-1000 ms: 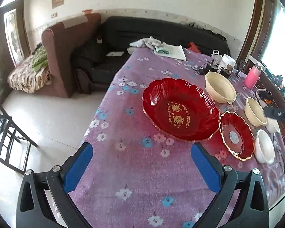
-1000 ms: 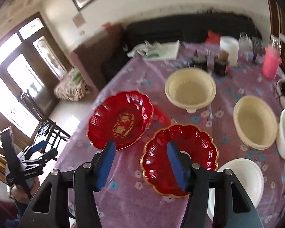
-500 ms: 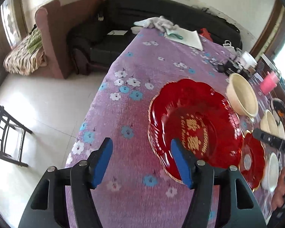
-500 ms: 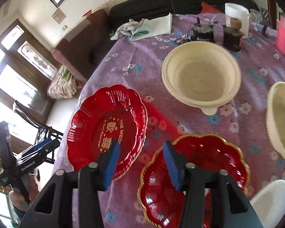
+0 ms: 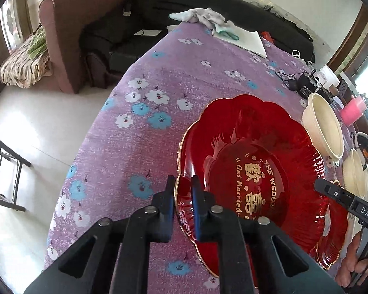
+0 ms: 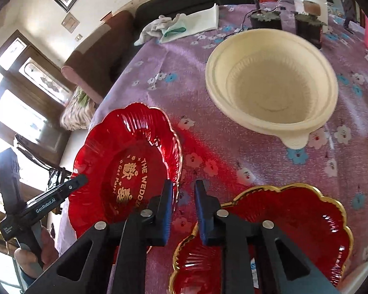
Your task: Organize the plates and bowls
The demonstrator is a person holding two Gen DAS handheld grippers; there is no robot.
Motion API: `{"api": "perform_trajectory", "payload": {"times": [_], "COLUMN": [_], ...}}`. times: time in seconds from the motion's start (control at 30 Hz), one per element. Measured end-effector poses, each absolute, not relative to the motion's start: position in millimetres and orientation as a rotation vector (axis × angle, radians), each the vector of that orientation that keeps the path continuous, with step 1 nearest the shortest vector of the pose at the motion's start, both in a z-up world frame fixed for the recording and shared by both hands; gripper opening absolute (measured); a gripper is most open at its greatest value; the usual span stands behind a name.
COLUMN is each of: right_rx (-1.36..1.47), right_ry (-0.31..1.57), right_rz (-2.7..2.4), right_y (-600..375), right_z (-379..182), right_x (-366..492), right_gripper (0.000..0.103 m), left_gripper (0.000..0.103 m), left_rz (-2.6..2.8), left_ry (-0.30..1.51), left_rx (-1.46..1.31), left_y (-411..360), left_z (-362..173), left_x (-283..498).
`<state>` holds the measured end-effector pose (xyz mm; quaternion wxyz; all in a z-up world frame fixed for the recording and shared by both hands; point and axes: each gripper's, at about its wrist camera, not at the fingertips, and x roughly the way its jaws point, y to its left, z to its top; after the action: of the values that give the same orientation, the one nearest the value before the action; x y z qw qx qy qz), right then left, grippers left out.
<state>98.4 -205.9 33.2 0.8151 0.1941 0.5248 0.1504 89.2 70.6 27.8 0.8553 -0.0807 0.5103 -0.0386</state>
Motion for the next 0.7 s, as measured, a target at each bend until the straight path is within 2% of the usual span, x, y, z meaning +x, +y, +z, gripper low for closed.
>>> {"api": "perform_trajectory", "payload": {"times": [0.33,0.7], "right_rx": [0.383,0.387], "right_ry": [1.102,1.084], "right_rz": [0.347,0.417], "right_y": [-191.6,-187.2], "right_z": [29.2,43.5], "right_x": [92.5,53.7], "right_gripper": [0.016,0.017], "left_gripper": [0.012,0.012], "left_rz": [-0.06,-0.057], "left_ry": [1.049,1.004], "left_rx": [-0.127,-0.145], "left_y": [64.2,75.9], "left_z": [34.6,49.0], "left_x": [76.2,17.7]}}
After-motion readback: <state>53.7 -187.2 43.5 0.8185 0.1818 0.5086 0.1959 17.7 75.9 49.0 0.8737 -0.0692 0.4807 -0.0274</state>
